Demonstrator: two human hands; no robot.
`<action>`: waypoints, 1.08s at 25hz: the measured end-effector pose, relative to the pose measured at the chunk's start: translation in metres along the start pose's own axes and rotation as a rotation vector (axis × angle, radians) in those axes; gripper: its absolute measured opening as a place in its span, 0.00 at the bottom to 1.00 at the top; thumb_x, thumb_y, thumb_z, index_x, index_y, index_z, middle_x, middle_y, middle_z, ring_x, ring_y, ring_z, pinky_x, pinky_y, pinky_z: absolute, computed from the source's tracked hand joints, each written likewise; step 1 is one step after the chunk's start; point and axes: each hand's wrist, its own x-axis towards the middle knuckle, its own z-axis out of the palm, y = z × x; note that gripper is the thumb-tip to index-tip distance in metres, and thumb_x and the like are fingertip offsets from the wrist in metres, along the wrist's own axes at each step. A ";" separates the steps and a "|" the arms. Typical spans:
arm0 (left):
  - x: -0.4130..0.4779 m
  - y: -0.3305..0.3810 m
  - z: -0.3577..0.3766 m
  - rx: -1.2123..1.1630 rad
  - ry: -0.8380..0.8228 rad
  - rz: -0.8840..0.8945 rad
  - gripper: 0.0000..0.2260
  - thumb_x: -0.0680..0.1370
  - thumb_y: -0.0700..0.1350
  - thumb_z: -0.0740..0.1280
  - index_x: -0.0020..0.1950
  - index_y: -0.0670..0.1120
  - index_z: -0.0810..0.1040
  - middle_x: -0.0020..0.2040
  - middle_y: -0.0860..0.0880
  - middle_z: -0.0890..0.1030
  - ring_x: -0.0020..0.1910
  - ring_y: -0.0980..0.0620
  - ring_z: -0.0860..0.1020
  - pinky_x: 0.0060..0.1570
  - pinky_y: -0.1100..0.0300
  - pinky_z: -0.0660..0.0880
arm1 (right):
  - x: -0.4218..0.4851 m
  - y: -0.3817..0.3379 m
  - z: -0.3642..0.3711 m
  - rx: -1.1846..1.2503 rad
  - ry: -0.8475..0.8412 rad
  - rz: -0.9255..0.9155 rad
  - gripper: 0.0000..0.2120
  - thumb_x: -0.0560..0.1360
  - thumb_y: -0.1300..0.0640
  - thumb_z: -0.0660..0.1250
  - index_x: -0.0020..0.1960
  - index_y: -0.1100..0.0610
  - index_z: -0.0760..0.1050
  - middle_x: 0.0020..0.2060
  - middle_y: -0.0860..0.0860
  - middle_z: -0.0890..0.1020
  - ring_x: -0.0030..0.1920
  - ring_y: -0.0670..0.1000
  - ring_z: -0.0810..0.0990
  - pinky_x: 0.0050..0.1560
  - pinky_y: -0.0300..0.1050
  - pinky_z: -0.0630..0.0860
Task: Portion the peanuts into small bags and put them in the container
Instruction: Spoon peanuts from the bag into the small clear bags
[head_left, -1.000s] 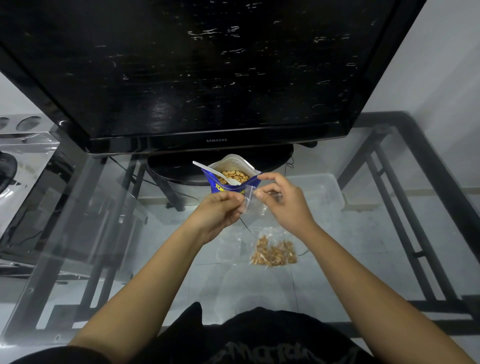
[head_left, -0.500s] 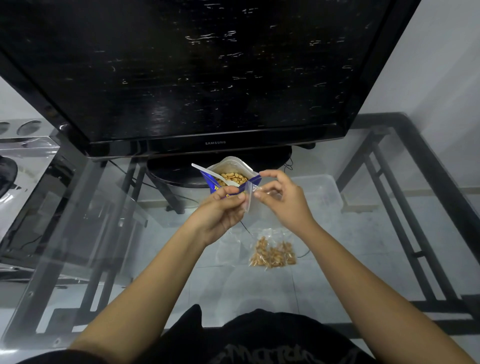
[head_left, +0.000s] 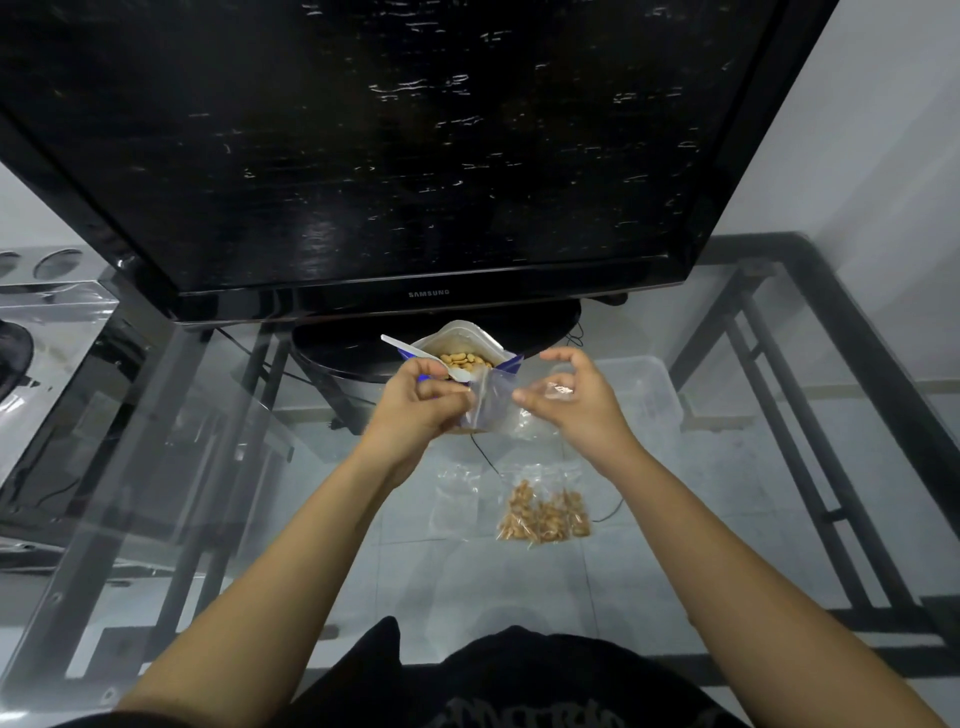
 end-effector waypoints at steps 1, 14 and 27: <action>0.000 0.000 -0.001 0.045 -0.022 -0.020 0.13 0.71 0.29 0.67 0.48 0.44 0.72 0.29 0.51 0.80 0.28 0.56 0.76 0.31 0.64 0.74 | 0.000 -0.001 0.000 0.002 0.013 -0.002 0.23 0.68 0.54 0.75 0.57 0.47 0.68 0.44 0.52 0.81 0.46 0.50 0.81 0.44 0.41 0.78; 0.008 0.000 -0.001 0.763 0.207 0.308 0.06 0.75 0.43 0.68 0.47 0.43 0.83 0.37 0.49 0.81 0.38 0.53 0.78 0.42 0.63 0.74 | 0.008 0.005 -0.017 0.239 -0.192 0.057 0.33 0.72 0.65 0.69 0.70 0.46 0.60 0.56 0.53 0.81 0.50 0.49 0.82 0.49 0.41 0.78; 0.013 0.015 0.005 0.622 0.124 0.135 0.06 0.73 0.40 0.68 0.38 0.46 0.83 0.38 0.46 0.83 0.43 0.48 0.80 0.47 0.57 0.76 | 0.010 -0.007 0.017 -0.725 -0.098 -0.461 0.38 0.64 0.41 0.74 0.69 0.51 0.66 0.62 0.48 0.74 0.65 0.49 0.69 0.71 0.49 0.60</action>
